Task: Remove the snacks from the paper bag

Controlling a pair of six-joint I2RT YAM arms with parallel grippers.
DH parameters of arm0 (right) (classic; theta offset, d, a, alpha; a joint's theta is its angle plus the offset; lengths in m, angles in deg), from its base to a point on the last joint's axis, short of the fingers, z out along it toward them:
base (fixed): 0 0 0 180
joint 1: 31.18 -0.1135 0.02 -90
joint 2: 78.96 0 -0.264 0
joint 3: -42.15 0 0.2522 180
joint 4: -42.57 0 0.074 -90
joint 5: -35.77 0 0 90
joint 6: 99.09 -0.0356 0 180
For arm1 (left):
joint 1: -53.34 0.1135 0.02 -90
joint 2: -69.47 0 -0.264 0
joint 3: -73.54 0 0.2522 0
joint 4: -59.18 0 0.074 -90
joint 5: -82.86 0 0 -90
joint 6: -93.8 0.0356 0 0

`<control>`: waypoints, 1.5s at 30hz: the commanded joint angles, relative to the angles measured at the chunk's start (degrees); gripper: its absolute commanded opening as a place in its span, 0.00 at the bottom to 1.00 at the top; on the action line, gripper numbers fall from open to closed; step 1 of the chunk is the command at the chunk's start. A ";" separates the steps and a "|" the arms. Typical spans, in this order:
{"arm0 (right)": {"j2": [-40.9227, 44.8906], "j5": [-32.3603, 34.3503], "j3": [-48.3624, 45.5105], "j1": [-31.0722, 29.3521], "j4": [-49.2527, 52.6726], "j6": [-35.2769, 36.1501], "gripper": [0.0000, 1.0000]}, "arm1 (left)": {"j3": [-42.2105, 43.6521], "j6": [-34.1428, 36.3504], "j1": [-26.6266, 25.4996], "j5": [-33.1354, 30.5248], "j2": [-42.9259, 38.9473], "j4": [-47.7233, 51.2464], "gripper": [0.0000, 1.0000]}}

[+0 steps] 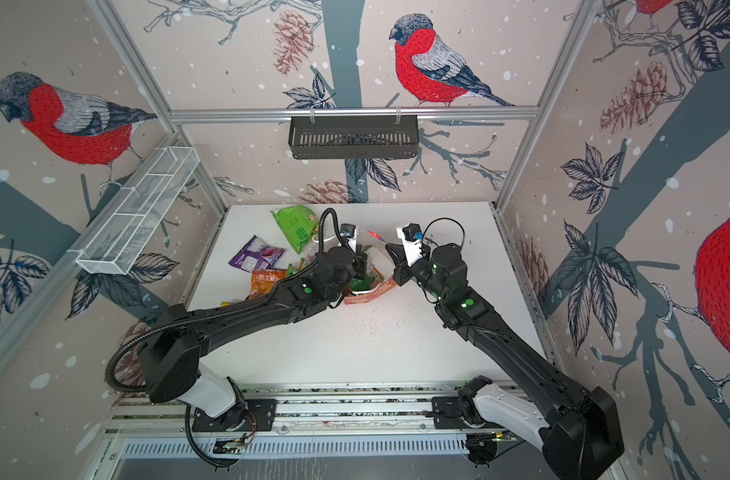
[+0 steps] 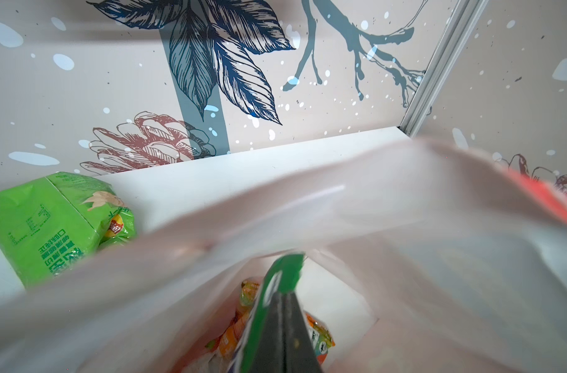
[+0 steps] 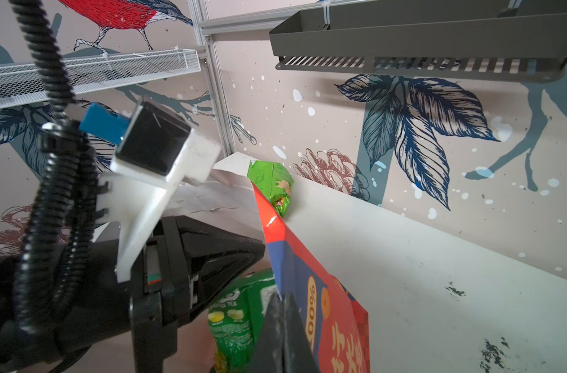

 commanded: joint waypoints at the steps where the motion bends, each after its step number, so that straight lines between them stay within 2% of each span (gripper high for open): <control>1: 0.23 1.91 0.07 -0.30 -0.78 1.07 0.00 | -0.69 -0.17 0.09 0.08 -1.23 -1.30 0.00; 8: 0.37 3.41 -0.10 -0.90 -1.08 0.89 0.00 | -1.59 0.52 0.13 -0.14 -3.31 0.09 0.00; 11: 0.67 3.40 -0.15 -1.16 -1.17 0.89 0.00 | -3.30 0.95 0.60 3.70 -1.96 3.39 0.00; 13: 1.02 3.92 -0.24 -1.64 -1.09 1.38 0.00 | -4.87 -0.17 0.62 5.58 -0.42 8.07 0.15; 15: 1.37 4.96 -0.40 -2.59 -1.08 2.43 0.00 | -4.81 -0.41 0.45 6.99 0.10 11.08 0.19; 17: 1.81 6.85 -0.71 -3.50 -1.32 2.87 0.00 | -3.36 -3.07 0.44 5.32 -0.49 12.13 0.35; 21: 1.88 7.59 -0.39 -4.29 -0.97 3.69 0.00 | 1.41 -0.75 0.44 8.81 -3.26 7.73 0.46; 23: 1.79 7.63 0.07 -4.59 -0.73 3.94 0.00 | 1.43 -0.67 0.44 8.12 -2.72 8.46 0.53; 26: 1.22 8.44 0.85 -5.11 -0.03 3.80 0.00 | -0.35 0.11 0.52 7.29 0.49 11.33 0.64; 28: 0.75 8.92 1.28 -5.54 0.56 3.71 0.00 | -1.45 -1.03 0.61 6.54 3.11 12.93 0.68; 30: 0.24 9.66 1.98 -5.67 1.50 2.82 0.00 | -3.38 -1.07 1.12 8.32 6.38 14.48 0.73; 35: -0.87 9.09 4.29 -5.93 4.36 0.60 0.00 | -10.07 -1.48 1.74 11.29 14.11 22.00 0.77; 45: -0.79 7.87 1.73 -5.76 1.46 -2.13 0.00 | -13.61 -2.17 3.94 14.70 23.28 19.43 0.78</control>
